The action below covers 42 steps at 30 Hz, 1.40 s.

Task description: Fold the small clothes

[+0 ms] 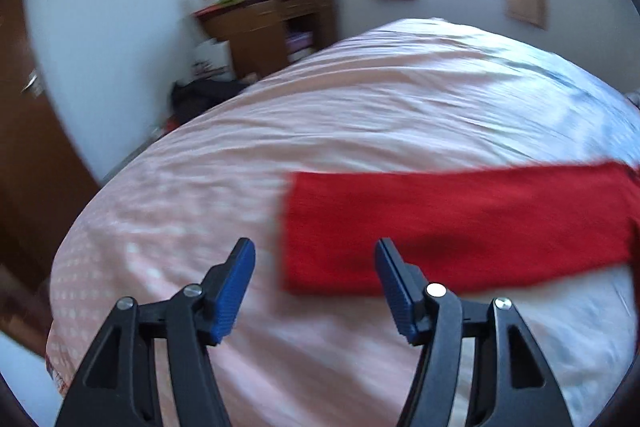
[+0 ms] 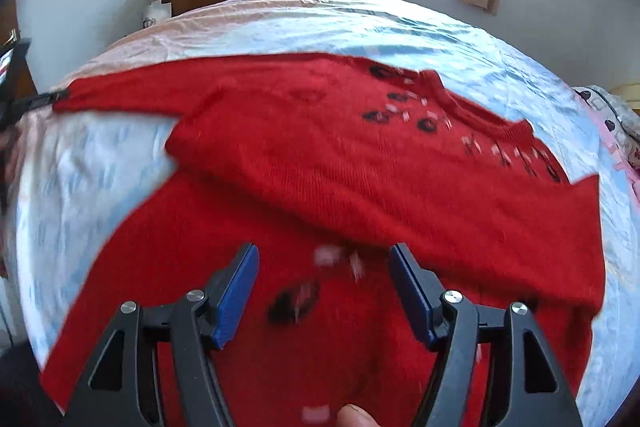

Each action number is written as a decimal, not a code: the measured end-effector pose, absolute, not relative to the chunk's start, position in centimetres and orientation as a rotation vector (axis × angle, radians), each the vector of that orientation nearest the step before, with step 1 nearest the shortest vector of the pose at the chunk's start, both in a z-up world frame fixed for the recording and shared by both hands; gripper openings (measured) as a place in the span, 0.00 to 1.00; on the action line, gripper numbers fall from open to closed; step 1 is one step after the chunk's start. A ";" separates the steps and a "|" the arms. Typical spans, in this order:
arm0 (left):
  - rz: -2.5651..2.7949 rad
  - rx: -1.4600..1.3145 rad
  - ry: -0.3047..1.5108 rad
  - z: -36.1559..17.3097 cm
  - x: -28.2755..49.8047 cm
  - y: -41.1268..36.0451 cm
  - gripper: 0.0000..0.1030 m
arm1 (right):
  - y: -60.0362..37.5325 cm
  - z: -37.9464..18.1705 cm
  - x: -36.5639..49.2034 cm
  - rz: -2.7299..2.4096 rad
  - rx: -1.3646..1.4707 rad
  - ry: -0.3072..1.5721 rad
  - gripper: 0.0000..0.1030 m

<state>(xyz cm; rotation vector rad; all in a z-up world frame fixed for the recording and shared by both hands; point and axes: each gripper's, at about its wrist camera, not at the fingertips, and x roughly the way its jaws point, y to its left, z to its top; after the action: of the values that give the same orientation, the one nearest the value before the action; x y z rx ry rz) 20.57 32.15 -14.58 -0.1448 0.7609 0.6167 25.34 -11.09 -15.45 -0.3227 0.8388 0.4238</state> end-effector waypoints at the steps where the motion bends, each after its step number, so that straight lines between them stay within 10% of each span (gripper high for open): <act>1: 0.627 -0.176 0.763 -14.7 20.5 33.2 0.62 | -11.4 -15.5 25.1 0.421 -0.320 0.836 0.66; 24: 0.667 -0.213 0.803 -15.8 23.2 34.2 0.60 | -34.0 -15.8 35.4 0.013 0.166 0.892 0.67; 42: 0.647 -0.205 0.837 -15.8 22.0 34.0 0.62 | -32.7 -15.3 34.6 0.059 0.101 0.887 0.63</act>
<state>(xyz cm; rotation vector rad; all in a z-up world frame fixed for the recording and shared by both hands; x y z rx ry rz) 22.03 33.97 -15.85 -0.2046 0.8367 0.6469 34.63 -32.75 -15.35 0.1008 0.8866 0.0586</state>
